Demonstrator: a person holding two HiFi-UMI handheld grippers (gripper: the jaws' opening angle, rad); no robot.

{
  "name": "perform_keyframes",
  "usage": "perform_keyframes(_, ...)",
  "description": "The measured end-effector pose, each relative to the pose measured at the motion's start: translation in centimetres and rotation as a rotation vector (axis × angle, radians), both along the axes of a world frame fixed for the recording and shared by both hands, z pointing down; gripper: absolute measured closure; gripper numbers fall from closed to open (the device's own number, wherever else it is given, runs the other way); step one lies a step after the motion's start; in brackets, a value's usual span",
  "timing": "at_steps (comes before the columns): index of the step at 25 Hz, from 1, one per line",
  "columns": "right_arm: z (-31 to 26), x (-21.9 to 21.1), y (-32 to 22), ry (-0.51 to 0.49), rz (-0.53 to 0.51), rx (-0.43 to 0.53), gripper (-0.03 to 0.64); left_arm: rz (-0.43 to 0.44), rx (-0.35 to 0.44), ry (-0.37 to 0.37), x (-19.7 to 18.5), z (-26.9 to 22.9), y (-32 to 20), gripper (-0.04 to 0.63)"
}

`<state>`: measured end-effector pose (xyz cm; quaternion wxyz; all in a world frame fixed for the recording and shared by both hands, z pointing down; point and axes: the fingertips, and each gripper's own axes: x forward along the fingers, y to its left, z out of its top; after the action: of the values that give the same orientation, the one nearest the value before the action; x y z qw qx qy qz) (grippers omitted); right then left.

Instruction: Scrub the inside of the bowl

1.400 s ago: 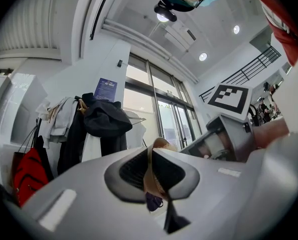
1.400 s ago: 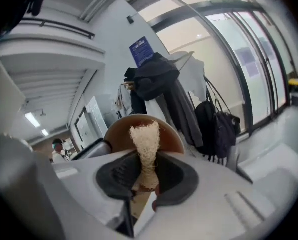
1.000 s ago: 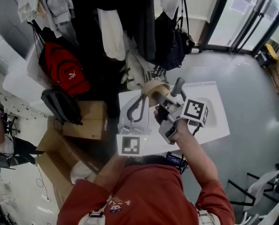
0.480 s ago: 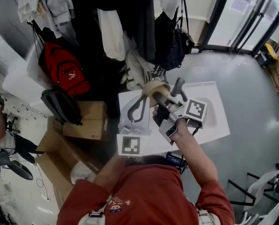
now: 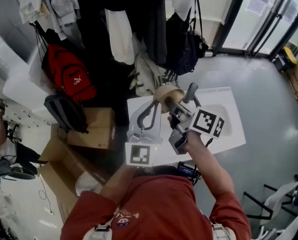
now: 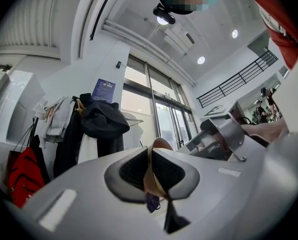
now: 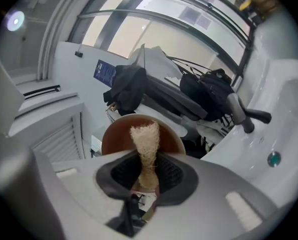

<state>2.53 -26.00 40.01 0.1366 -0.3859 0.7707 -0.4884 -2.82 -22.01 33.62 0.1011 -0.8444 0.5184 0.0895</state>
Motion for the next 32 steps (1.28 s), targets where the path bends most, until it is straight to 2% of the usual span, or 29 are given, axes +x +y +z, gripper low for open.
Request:
perform_keyframes(3, -0.4, -0.1, 0.0, 0.101, 0.001, 0.068, 0.54, 0.003, 0.005, 0.004, -0.1, -0.1, 0.0, 0.561)
perform_keyframes(17, -2.2, 0.0, -0.4, 0.82, 0.017, 0.551, 0.54, 0.017, -0.002, 0.032, -0.3, -0.3, -0.2, 0.563)
perform_keyframes(23, -2.4, -0.7, -0.4, 1.076, -0.018, 0.745, 0.54, 0.028, -0.011, 0.027, -0.4, -0.1, -0.4, 0.563)
perform_keyframes(26, -2.4, -0.9, -0.3, 1.254, -0.032, 0.865, 0.54, 0.036, -0.02, 0.019, -0.3, 0.1, -0.5, 0.563)
perform_keyframes(28, -2.4, -1.2, -0.1, 1.351, -0.042, 0.907, 0.54, 0.039, -0.024, 0.024, -0.4, 0.2, -0.6, 0.563)
perform_keyframes(32, -2.4, -1.4, 0.0, 1.447, -0.047, 0.961, 0.54, 0.043, -0.024, 0.022, -0.5, 0.2, -0.7, 0.563)
